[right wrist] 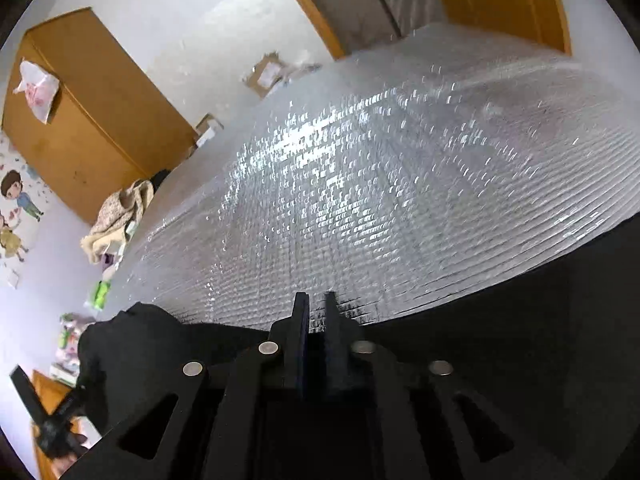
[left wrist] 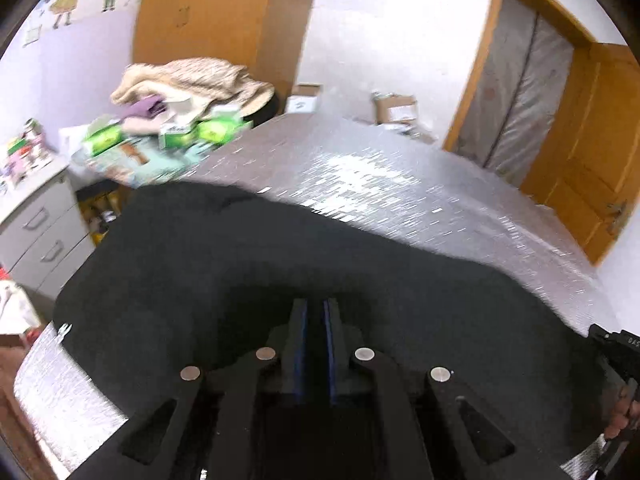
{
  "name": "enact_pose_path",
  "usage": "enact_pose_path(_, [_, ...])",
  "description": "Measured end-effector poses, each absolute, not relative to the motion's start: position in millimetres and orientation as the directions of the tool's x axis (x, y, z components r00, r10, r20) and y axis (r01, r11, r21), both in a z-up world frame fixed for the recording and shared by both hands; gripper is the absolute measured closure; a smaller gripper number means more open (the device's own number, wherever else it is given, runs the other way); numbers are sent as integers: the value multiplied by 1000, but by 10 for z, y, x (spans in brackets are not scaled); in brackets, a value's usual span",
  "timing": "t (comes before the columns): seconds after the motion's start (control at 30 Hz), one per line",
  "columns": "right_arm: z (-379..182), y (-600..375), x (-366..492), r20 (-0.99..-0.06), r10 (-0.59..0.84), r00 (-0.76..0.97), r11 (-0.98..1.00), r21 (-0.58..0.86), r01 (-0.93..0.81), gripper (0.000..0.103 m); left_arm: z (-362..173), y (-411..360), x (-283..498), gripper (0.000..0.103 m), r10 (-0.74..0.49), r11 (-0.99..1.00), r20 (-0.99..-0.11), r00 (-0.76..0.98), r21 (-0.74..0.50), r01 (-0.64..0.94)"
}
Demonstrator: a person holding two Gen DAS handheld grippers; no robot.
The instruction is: Fold clothes
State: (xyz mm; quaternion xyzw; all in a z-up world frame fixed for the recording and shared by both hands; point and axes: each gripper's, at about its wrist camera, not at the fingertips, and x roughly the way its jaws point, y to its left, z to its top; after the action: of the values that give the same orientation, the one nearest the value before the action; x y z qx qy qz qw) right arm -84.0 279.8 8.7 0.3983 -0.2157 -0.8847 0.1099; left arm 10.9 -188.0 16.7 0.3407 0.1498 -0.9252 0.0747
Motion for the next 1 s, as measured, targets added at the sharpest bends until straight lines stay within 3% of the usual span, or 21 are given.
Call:
enact_pose_path(0.2, [141, 2362, -750, -630, -523, -574, -843, 482, 239, 92, 241, -1865, -139, 96, -91, -962, -625, -776, -147, 231])
enact_pose_path(0.27, [6, 2287, -792, -678, -502, -538, -859, 462, 220, 96, 182, -2069, -208, 95, -140, -940, -658, -740, -147, 308])
enact_pose_path(0.4, [-66, 2348, -836, -656, -529, -538, -840, 492, 227, 98, 127, -2453, -250, 95, -182, -902, -693, -697, -164, 399])
enact_pose_path(0.57, [-68, 2280, -808, -659, -500, -563, -862, 443, 247, 96, 123, -2673, -281, 95, -174, -889, -682, -710, -201, 411])
enact_pose_path(0.67, [-87, 2295, -833, -652, -512, -560, -854, 458, 247, 96, -28, -2817, -366, 95, -163, -857, -729, -665, -229, 461])
enact_pose_path(0.83, [-85, 2303, -885, -643, -529, -555, -842, 481, 244, 96, -114, -2963, -380, 95, -94, -835, -736, -671, -309, 455])
enact_pose_path(1.0, [-84, 2295, -884, -642, -528, -556, -842, 481, 245, 96, -1, -2844, -320, 95, -141, -850, -720, -679, -264, 456])
